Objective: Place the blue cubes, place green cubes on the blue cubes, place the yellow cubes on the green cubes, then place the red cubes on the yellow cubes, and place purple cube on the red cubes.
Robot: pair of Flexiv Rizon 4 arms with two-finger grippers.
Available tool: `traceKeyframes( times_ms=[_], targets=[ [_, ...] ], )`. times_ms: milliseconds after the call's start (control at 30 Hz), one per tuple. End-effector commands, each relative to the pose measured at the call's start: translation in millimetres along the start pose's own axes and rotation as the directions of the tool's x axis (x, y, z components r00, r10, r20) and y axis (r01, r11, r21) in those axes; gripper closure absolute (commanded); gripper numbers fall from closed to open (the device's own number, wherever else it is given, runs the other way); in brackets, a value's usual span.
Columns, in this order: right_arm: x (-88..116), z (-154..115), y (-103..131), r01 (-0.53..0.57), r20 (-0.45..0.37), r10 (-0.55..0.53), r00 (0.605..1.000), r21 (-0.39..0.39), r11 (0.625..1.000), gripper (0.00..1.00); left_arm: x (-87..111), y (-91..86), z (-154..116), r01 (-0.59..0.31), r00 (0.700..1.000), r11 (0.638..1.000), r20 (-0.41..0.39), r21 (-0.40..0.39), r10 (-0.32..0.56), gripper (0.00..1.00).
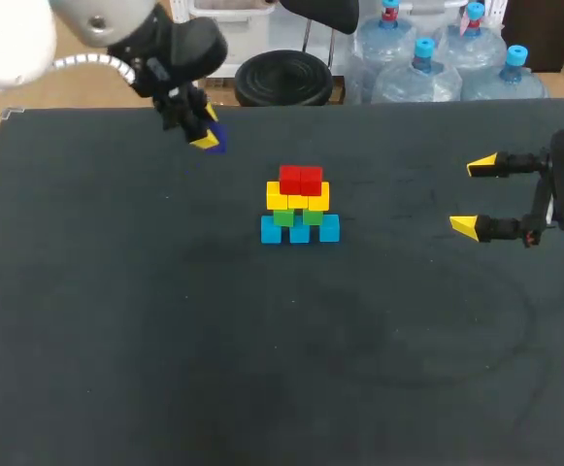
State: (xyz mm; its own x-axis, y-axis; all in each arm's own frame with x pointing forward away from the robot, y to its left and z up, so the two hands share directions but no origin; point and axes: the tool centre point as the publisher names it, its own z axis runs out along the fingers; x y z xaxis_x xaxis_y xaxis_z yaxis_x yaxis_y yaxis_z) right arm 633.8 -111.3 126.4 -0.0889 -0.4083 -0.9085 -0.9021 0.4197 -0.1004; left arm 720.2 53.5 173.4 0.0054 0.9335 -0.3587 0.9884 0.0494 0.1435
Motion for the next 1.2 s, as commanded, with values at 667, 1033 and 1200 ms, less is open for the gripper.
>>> traceKeyframes(
  times_ms=[667, 1033, 1200],
  targets=[
    [0, 0, 0, 0.001, 0.001, -0.001, 1.0, 0.001, 1.0, 0.0, -87.6, -5.7, 28, -0.057, 0.998, 0.998, -0.028, 0.036, 0.058, 1.0],
    [0, 0, 0, 0.001, 0.001, -0.001, 1.0, 0.001, 1.0, 0.0, -102.0, -5.5, 46, -0.07, 0.997, 0.994, -0.02, 0.079, 0.072, 1.0],
    [0, 0, 0, 0.001, 0.001, -0.001, 1.0, 0.001, 1.0, 0.0, -104.2, -6.7, 54, -0.063, 0.998, 0.993, -0.015, 0.096, 0.064, 1.0]
  ],
)
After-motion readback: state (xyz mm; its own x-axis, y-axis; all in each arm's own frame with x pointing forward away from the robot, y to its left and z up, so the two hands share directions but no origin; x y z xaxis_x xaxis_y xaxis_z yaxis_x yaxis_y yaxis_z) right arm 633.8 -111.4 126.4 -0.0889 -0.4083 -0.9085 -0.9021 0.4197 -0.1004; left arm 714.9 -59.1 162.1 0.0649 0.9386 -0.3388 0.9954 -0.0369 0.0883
